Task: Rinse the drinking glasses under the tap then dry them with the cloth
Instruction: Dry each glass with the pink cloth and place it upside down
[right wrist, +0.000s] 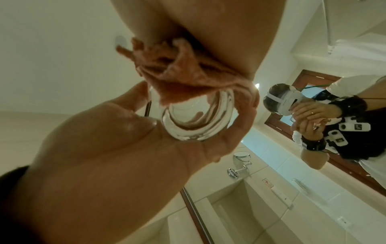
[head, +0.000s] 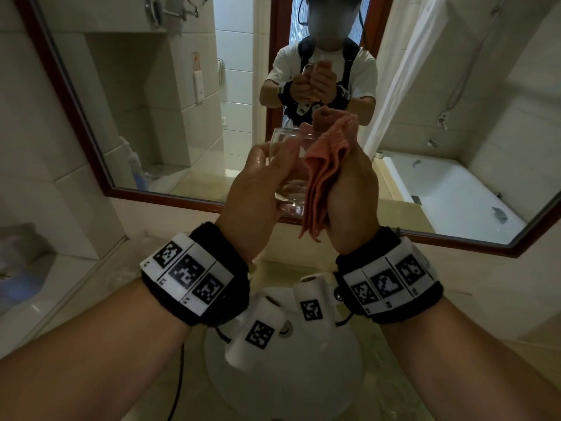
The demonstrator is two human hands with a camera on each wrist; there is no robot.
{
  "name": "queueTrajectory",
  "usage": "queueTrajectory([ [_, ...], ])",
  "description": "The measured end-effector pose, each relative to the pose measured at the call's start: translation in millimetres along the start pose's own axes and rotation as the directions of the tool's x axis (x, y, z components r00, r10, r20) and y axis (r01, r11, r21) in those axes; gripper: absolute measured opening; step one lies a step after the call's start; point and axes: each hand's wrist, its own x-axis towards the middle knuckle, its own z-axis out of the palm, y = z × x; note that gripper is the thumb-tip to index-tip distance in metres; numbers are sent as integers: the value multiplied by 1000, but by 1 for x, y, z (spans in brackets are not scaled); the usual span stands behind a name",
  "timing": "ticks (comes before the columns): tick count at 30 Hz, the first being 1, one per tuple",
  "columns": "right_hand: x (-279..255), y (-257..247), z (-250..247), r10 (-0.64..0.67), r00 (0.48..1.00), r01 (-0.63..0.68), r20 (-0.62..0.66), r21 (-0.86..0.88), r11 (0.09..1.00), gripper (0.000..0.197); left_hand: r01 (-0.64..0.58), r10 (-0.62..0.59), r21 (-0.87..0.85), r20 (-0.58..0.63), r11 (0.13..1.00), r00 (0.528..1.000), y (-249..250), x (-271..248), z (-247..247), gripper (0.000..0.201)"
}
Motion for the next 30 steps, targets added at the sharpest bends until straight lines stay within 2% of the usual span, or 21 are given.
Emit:
queueTrajectory([
  [1,-1,0,2,1,1000,-1,23,9,1000,43,10,-9,14,-8,1000,1000,-1,-2,-1,11],
  [2,-2,-1,4,-5,999,5,36,15,1000,43,-23,24,73,-13,997,1000,-1,-4,-1,11],
  [3,-3,-1,5,-27,998,26,49,18,1000,43,-42,48,118,-41,992,998,1,-3,1,23],
  [5,-3,0,5,-49,997,47,52,35,998,41,-34,45,102,-108,994,993,6,0,3,61],
  [6,-3,0,4,-47,998,46,40,34,998,40,-33,42,78,-117,996,992,6,2,1,73],
  [8,-2,0,3,-45,998,43,32,43,998,40,-24,26,29,-89,999,996,6,3,-2,83],
  [10,-1,2,3,-33,999,33,5,58,998,45,-19,18,-14,-52,1000,998,5,3,-5,83],
  [12,0,2,4,-13,999,16,-31,101,995,41,-26,25,-35,-16,999,1000,6,1,-8,78],
  [17,2,2,3,11,997,-5,-83,83,997,31,1,5,-82,69,997,998,6,-3,-13,47],
  [22,-2,1,7,-36,995,37,-96,2,999,29,73,-65,-126,69,989,996,7,-6,-11,56],
  [25,-5,1,12,-29,997,31,-76,23,999,58,19,-21,19,70,1000,997,2,-7,-13,69],
  [28,-8,2,11,-83,996,84,-44,37,996,69,-34,23,120,98,992,995,0,-7,-18,68],
  [30,-6,-1,6,-178,983,178,-34,-14,984,63,-48,28,162,120,986,992,-1,-7,-21,68],
])
